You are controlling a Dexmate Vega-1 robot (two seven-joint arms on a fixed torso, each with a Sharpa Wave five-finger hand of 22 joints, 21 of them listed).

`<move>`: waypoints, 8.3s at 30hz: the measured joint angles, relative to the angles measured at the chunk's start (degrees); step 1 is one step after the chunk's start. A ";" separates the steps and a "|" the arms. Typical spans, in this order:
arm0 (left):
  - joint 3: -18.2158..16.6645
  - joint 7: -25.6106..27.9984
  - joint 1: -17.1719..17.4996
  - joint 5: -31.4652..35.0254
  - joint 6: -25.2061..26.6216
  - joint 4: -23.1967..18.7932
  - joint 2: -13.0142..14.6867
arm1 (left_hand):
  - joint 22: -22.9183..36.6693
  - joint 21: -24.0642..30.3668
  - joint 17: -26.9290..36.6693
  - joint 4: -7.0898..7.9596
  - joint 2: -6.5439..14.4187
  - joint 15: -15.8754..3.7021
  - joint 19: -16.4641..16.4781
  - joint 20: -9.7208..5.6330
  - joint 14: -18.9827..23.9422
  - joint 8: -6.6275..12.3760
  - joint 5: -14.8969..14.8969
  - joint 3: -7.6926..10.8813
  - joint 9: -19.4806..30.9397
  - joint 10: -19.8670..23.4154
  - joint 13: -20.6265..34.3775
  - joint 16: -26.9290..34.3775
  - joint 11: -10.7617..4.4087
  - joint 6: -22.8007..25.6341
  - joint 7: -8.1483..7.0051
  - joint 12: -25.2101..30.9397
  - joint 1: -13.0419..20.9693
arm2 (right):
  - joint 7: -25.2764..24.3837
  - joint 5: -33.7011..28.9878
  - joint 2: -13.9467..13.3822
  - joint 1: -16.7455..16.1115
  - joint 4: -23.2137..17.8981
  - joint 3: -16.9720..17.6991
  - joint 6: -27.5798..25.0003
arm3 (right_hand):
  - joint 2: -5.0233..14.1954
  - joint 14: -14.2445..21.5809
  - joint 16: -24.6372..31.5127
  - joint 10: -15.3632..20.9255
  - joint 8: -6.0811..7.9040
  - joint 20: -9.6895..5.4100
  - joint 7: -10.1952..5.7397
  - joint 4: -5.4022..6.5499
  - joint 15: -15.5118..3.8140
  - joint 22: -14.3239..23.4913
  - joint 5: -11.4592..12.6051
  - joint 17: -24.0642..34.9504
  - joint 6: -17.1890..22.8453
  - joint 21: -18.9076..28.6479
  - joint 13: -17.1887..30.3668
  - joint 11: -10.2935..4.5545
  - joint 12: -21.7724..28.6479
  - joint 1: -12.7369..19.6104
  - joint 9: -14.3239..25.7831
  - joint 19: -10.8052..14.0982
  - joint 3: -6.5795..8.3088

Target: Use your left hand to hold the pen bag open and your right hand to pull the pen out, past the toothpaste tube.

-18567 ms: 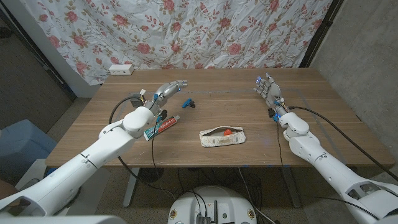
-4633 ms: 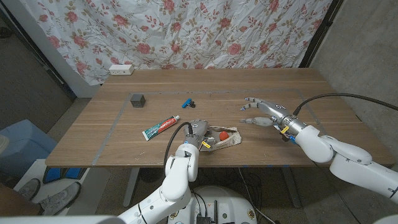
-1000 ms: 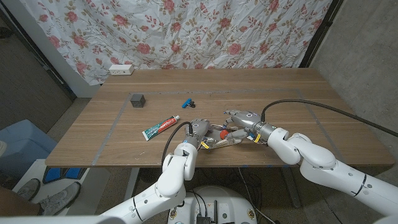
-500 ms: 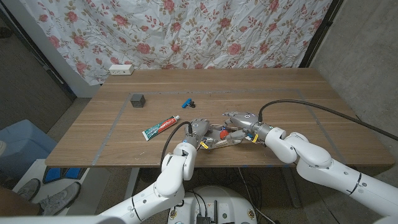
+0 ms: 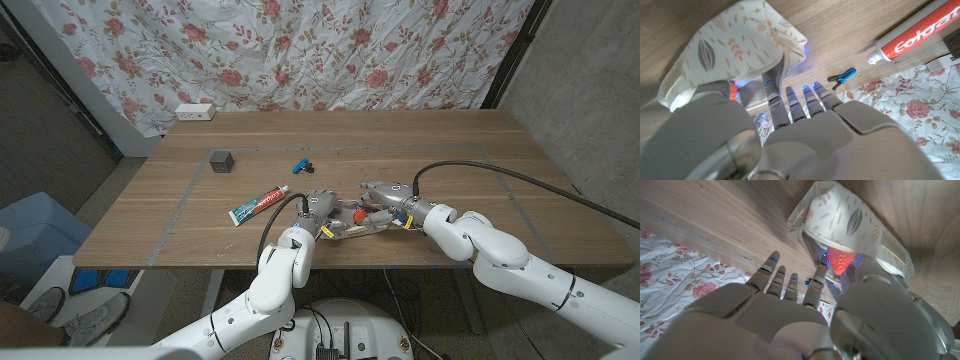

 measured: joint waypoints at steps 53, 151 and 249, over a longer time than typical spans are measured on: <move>0.04 -2.42 -0.60 1.39 -1.01 -0.12 0.18 | 0.00 0.37 0.00 -0.57 1.82 -0.20 1.76 -0.11 2.06 0.26 0.00 0.57 -0.16 2.27 0.00 0.27 -0.82 1.99 -0.71 0.84 0.77 | -4.26 3.36 -0.59 -1.57 -0.62 2.25 0.09 | 0.23 1.03 0.48 2.70 2.96 -0.62 -0.20 0.48 -1.03 0.00 0.00 0.25 5.57 0.00 0.00 -0.40 0.90 2.48 0.53 1.86 -0.48; -13.67 5.72 -0.58 -19.27 -11.80 -5.54 8.34 | 0.00 0.45 0.00 -0.15 6.70 -0.31 6.06 -0.52 5.82 -0.67 0.22 2.53 0.00 5.52 0.29 0.21 -1.63 4.66 -1.81 0.16 5.49 | -7.69 16.99 0.84 5.01 -0.41 5.80 -5.71 | 0.60 1.56 1.14 4.33 3.87 -0.62 -0.21 1.10 -1.14 0.00 -0.01 0.79 6.58 0.00 0.00 -0.61 0.90 2.86 0.80 1.85 -1.11; -25.70 37.33 0.20 -63.66 -30.53 12.95 5.21 | 0.30 0.45 0.00 0.48 11.46 0.00 5.53 0.01 3.47 -1.06 0.22 2.24 -0.29 2.85 0.27 0.27 -0.40 -12.00 -0.09 0.45 -0.61 | -6.24 7.95 10.39 19.40 20.42 -9.05 -8.77 | 0.83 3.29 2.08 5.96 3.56 -0.63 -0.29 1.10 -2.87 0.00 0.00 1.32 4.18 0.00 0.11 -1.02 0.90 3.09 0.76 3.09 -2.55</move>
